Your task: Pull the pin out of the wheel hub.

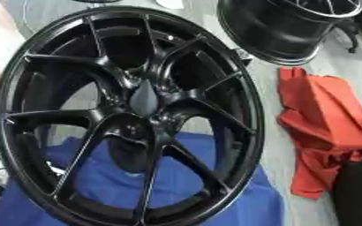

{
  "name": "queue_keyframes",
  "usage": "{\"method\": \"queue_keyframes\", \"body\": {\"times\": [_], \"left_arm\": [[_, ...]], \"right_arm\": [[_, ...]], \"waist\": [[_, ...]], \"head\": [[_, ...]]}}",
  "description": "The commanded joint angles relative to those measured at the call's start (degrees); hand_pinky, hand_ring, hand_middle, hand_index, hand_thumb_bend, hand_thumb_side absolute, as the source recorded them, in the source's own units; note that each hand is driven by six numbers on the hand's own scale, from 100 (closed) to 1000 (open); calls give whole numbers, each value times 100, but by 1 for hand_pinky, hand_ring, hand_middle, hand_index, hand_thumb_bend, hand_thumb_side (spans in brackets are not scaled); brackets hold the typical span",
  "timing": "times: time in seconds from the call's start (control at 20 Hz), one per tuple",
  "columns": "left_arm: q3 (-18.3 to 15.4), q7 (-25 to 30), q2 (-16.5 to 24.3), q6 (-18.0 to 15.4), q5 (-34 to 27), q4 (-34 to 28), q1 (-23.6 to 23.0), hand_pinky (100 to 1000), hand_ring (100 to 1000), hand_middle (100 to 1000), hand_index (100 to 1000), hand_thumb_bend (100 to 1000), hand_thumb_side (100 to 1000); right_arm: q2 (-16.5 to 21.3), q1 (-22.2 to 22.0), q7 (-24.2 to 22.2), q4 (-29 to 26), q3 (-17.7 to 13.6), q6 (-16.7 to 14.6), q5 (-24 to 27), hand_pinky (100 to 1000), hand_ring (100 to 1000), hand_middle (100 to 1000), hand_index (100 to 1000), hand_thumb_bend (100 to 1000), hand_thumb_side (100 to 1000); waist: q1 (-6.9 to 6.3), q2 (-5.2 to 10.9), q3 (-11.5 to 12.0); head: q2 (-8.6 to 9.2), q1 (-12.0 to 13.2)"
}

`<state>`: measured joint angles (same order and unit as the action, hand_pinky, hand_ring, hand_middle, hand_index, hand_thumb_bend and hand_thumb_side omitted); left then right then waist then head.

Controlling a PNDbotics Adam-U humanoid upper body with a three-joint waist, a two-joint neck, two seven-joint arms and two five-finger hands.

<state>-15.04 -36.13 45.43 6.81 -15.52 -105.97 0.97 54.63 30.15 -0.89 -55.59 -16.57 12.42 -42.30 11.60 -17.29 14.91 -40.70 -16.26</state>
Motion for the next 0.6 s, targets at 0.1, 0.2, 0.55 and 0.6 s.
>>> {"method": "queue_keyframes", "body": {"times": [0.1,0.2,0.55,0.6], "left_arm": [[-44,7,173,-6,9,-86,3,871,792,713,795,375,824],[-47,4,170,-6,12,-96,-10,871,792,713,796,374,824],[-39,7,156,7,20,-113,-26,871,792,714,795,372,825],[-39,9,157,8,22,-114,-28,871,792,714,795,372,825]], "right_arm": [[268,81,-11,156,-60,103,-181,880,946,931,917,309,100],[274,103,77,205,-71,256,-336,892,964,942,926,305,100],[160,247,569,-42,-108,888,-633,841,903,836,857,288,100],[128,270,656,-181,-86,925,-560,836,895,828,849,278,100]], "waist": [[-33,103,-44],[-29,107,-67],[-18,99,-71],[-19,97,-69]], "head": [[95,-36],[121,-47],[127,-56],[130,-57]]}}
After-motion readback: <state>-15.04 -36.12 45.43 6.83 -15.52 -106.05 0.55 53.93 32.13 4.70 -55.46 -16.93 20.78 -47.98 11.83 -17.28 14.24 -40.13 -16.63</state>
